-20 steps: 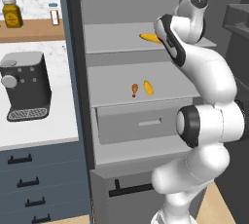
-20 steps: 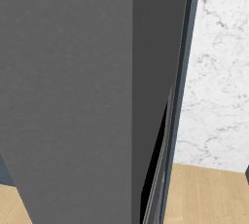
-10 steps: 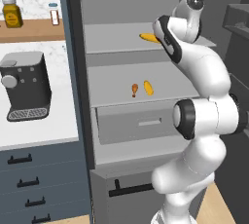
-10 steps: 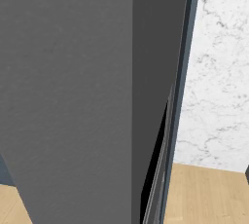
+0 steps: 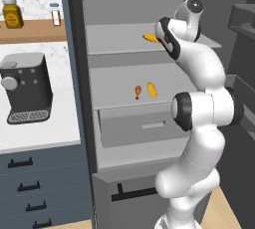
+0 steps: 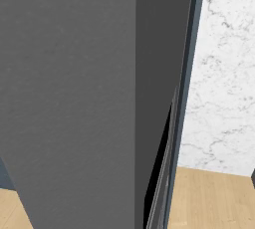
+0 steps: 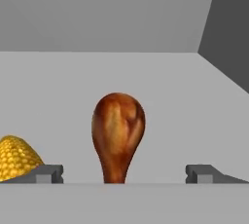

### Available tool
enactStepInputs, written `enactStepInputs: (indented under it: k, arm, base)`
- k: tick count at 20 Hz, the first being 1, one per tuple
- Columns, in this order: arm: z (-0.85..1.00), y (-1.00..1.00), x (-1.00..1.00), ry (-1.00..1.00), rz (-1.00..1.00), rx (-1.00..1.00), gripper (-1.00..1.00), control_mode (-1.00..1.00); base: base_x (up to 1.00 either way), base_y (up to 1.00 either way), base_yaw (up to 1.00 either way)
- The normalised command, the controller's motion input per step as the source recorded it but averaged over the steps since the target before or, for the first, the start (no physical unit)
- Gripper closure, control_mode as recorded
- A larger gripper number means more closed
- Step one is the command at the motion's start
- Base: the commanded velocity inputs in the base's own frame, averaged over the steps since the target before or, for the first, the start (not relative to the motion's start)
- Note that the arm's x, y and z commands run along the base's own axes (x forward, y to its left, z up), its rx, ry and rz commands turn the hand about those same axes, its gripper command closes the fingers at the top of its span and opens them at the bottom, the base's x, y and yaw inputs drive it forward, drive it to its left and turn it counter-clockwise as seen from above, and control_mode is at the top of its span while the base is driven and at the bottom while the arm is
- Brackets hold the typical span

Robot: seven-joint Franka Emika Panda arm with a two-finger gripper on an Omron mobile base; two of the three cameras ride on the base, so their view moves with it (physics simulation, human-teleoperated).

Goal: Place one corn and one chicken drumstick in each tupperware on the nearby counter, to pack two identical lunches.

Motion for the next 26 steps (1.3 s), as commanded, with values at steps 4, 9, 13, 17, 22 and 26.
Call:
enactStepInputs:
  k: [4, 9, 13, 17, 22, 26]
  arm:
    - [-0.11, -0.03, 0.49, 0.03, 0.00, 0.00, -1.00, -1.00]
    - [-0.16, 0.00, 0.47, 0.04, 0.00, 0.00, -1.00, -1.00]
    - [-0.22, 0.00, 0.42, 0.02, 0.00, 0.00, -1.00, -1.00]
    - [-0.28, -0.01, 0.35, 0.00, 0.00, 0.00, 1.00, -1.00]
    - [-0.42, 0.00, 0.14, 0.00, 0.00, 0.00, 1.00, -1.00]
    - [-0.38, 0.00, -0.33, 0.00, 0.00, 0.03, 1.00, -1.00]
  base:
    - [0.00, 0.00, 0.00]
    - [0.00, 0.00, 0.00]
    - [0.00, 0.00, 0.00]
    - [0.00, 0.00, 0.00]
    - [0.00, 0.00, 0.00]
    - [0.00, 0.00, 0.00]
